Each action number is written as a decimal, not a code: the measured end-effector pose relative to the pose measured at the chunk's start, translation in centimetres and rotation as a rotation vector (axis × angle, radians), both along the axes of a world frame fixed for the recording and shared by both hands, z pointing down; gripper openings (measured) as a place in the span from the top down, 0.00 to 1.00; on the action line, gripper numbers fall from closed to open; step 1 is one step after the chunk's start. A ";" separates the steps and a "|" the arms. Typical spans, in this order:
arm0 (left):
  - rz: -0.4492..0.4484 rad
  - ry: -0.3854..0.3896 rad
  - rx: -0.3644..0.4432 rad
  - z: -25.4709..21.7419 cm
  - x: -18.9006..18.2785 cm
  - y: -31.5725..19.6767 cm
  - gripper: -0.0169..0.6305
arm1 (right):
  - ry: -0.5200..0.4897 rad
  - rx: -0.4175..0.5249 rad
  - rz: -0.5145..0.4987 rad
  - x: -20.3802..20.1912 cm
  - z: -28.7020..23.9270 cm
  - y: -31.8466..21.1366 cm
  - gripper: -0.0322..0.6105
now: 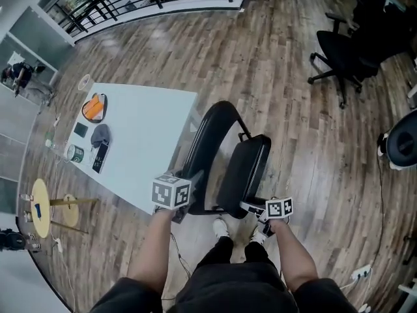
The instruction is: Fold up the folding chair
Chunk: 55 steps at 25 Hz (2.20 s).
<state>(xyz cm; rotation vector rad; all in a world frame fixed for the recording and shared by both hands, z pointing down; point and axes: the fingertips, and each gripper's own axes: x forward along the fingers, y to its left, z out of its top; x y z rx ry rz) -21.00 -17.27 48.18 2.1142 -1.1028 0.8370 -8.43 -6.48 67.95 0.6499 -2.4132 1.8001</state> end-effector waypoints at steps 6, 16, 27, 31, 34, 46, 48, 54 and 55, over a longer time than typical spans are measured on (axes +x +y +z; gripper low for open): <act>0.000 0.045 -0.006 -0.7 -2.4 -0.4 0.84 | -0.032 0.035 -0.022 -7.5 -3.1 -2.9 0.49; -0.037 0.086 0.004 -1.5 -6.9 -1.4 0.82 | -0.031 0.053 -0.073 -17.7 -4.4 -6.2 0.49; -0.070 0.077 0.028 -1.0 -13.0 -2.4 0.82 | 0.120 0.103 -0.105 -25.6 -2.8 -8.3 0.49; -0.068 0.049 0.039 -0.9 -15.5 -3.2 0.81 | 0.137 0.102 -0.120 -27.7 -2.6 -8.9 0.49; -0.078 0.034 0.050 -1.0 -17.6 -4.0 0.81 | 0.137 0.096 -0.108 -29.3 -2.4 -9.3 0.49; -0.094 0.045 0.115 -1.6 -20.6 -4.4 0.78 | 0.317 0.187 -0.082 -28.9 -1.4 -9.8 0.49; -0.116 0.025 0.139 -2.4 -21.4 -4.1 0.76 | 0.395 0.231 -0.029 -26.1 -2.0 -10.1 0.49; -0.229 -0.041 0.236 -4.5 -25.5 -1.1 0.66 | 0.444 0.369 0.067 -19.4 -7.3 -8.4 0.49; -0.238 -0.045 0.247 -4.9 -25.8 -0.2 0.66 | 0.433 0.391 0.077 -18.7 -8.4 -7.9 0.49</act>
